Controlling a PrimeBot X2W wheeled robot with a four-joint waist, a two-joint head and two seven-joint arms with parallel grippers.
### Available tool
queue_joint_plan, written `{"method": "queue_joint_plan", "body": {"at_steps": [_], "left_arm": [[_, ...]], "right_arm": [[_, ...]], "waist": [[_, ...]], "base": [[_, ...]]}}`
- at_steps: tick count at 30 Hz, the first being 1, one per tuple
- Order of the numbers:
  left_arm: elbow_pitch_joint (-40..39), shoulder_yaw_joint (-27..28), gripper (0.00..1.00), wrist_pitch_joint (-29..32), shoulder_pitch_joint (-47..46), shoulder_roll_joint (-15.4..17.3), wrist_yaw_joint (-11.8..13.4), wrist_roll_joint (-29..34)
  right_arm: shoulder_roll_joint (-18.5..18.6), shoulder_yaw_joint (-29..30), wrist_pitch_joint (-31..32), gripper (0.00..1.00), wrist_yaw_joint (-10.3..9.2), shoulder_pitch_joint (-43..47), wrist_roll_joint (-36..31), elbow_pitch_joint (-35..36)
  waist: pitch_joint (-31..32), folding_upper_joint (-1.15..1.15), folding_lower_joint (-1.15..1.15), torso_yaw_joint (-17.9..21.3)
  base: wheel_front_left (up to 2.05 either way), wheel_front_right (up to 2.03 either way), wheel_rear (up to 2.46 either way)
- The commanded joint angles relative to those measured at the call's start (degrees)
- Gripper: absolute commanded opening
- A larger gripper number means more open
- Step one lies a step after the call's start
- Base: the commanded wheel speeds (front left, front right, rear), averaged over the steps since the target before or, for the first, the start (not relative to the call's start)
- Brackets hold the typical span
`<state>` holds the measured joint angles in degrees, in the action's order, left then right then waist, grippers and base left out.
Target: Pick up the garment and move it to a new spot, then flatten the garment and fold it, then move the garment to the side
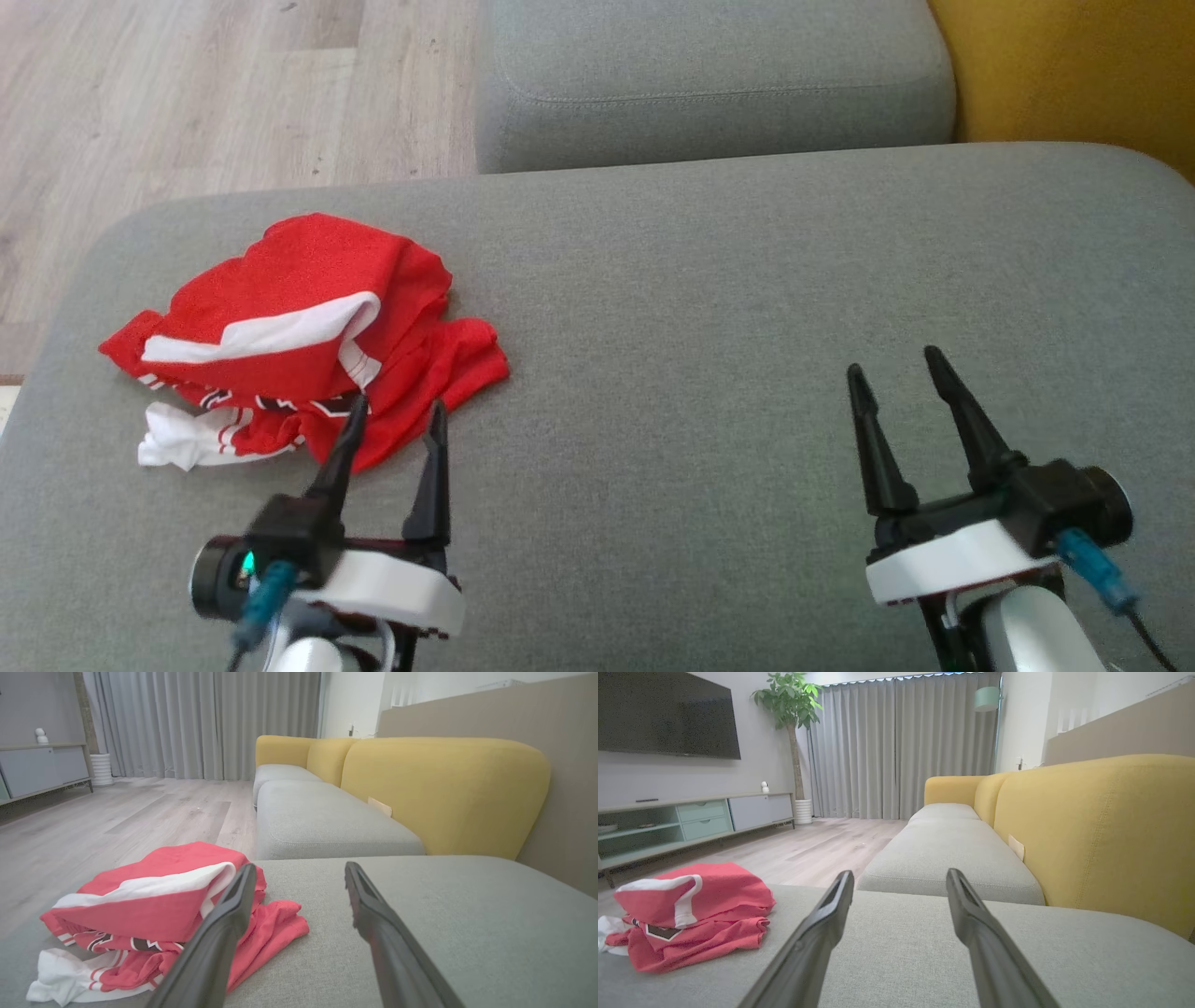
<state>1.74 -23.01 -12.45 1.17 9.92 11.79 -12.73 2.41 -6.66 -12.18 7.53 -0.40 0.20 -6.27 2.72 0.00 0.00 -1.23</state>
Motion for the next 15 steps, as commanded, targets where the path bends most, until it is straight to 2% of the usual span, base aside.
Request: {"method": "queue_joint_plan", "body": {"at_steps": [1, 2, 4, 9, 15], "left_arm": [[-2.76, 3.13, 1.00, -0.85, -1.40, -0.80, -0.54, -0.41], [-3.06, 4.12, 1.00, -1.02, -1.05, -1.49, -1.24, -1.02], [-3.68, 6.74, 1.00, -1.51, -0.06, -3.07, -4.28, -1.27], [-3.38, 9.13, 1.00, -2.35, 1.60, -4.92, -8.49, 2.21], [-0.55, 11.40, 1.00, -2.55, 2.31, -6.35, -11.44, 3.59]], "right_arm": [[0.43, -1.07, -1.11, 1.00, -0.04, -0.88, 1.28, 1.90], [0.43, -1.01, -1.28, 1.00, -0.04, -0.77, 2.64, 1.60], [0.44, -0.87, -1.78, 1.00, -0.04, -0.57, 6.93, 0.22], [0.46, -1.33, -2.62, 1.00, -0.04, -0.29, 12.58, -3.08], [0.46, -1.69, -2.82, 1.00, -0.04, -0.52, 16.46, -6.64]], "waist": [[0.04, 0.00, 0.00, -0.01], [0.06, 0.00, 0.00, -0.01], [0.19, 0.00, 0.00, 0.00], [0.46, 0.00, 0.00, 0.01], [0.67, 0.00, 0.00, 0.14]], "base": [[0.00, 0.00, 0.00], [0.00, 0.00, 0.00], [0.00, 0.00, 0.00], [0.00, 0.00, 0.00], [0.00, 0.00, 0.00]]}}
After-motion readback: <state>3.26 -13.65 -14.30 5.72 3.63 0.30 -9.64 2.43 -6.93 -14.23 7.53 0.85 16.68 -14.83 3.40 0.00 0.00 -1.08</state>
